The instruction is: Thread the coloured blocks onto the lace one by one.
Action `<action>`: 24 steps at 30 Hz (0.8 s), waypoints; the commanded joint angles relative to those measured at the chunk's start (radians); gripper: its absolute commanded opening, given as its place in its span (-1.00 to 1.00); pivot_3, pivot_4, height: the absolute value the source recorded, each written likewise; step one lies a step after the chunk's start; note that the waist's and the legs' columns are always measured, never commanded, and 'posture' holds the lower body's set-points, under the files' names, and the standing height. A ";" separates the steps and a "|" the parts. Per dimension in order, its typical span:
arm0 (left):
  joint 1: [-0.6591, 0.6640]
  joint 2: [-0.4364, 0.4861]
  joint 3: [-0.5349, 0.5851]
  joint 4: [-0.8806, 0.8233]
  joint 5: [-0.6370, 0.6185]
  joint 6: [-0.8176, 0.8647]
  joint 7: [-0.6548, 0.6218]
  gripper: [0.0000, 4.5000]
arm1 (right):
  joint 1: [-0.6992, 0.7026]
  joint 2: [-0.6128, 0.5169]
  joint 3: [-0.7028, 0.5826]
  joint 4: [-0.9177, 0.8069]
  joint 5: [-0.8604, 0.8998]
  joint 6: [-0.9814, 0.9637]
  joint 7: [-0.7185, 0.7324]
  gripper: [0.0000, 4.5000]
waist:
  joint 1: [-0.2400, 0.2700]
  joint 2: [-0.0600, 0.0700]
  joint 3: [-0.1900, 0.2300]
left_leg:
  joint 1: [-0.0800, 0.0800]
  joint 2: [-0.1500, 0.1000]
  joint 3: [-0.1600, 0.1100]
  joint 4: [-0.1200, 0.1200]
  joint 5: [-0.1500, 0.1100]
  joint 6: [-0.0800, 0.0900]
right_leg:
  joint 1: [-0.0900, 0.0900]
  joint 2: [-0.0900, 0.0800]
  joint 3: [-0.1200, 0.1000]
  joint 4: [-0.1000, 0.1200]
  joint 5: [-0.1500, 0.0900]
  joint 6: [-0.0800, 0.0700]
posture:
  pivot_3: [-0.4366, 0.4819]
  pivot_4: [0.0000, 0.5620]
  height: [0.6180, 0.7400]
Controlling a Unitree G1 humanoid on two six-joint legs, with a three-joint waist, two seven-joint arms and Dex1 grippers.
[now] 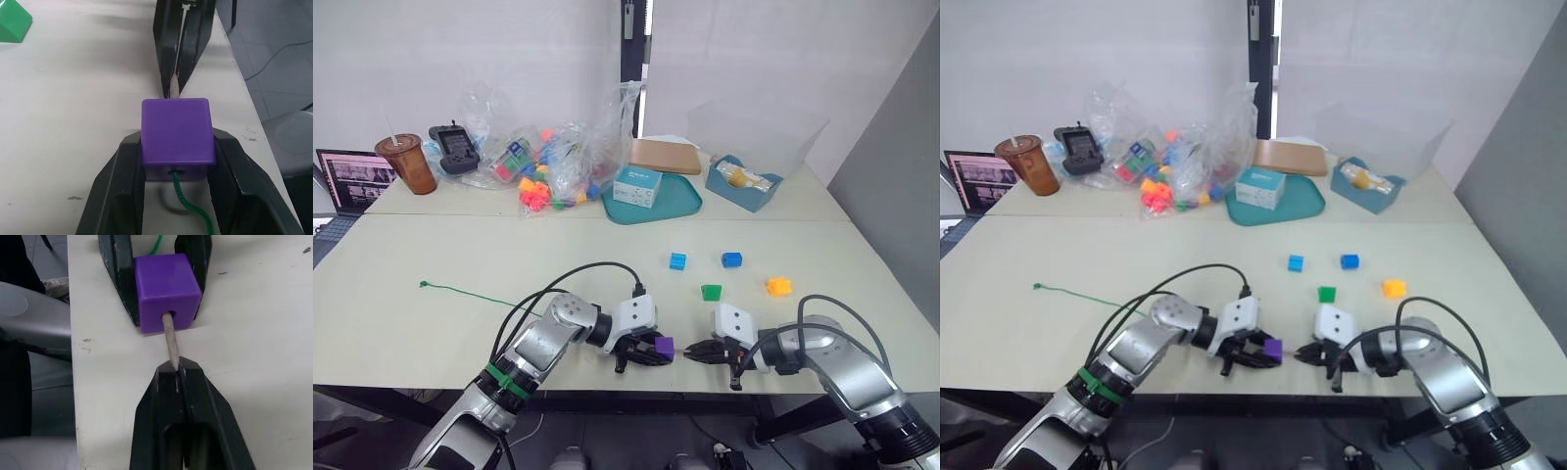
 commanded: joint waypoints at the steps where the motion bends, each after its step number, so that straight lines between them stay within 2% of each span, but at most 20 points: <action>1: 0.016 0.009 -0.017 -0.011 0.008 0.002 -0.015 -0.46 | -0.002 0.004 0.002 0.003 -0.007 -0.015 0.000 -1.00 | 0.000 0.000 0.000 | 0.000 0.000 0.000 0.000 0.000 0.000 | 0.000 0.000 0.000 0.000 0.000 0.000 | -0.05 -0.47 1.00; 9: 0.025 0.047 0.008 -0.016 0.004 0.010 -0.017 -0.46 | -0.020 -0.007 -0.007 0.020 -0.007 -0.041 0.029 -1.00 | -0.001 0.000 0.000 | 0.000 0.000 0.000 0.000 0.000 0.000 | 0.000 0.000 0.000 0.000 0.000 0.000 | -0.05 -0.47 1.00; 17: 0.017 0.116 0.091 -0.022 -0.027 0.017 -0.018 -0.46 | -0.023 -0.004 -0.015 0.051 0.003 -0.073 0.052 -1.00 | -0.009 0.000 0.000 | 0.001 0.001 0.000 0.000 0.000 0.000 | 0.000 0.000 0.000 0.001 0.000 0.000 | -0.05 -0.47 1.00; 24: 0.091 0.383 0.189 0.012 -0.027 -0.060 -0.127 -0.46 | -0.066 0.015 -0.043 0.105 0.024 -0.076 0.065 -1.00 | -0.032 0.000 0.000 | 0.002 0.002 0.000 -0.002 0.000 0.000 | 0.000 0.001 0.000 0.001 0.000 -0.001 | -0.05 -0.47 1.00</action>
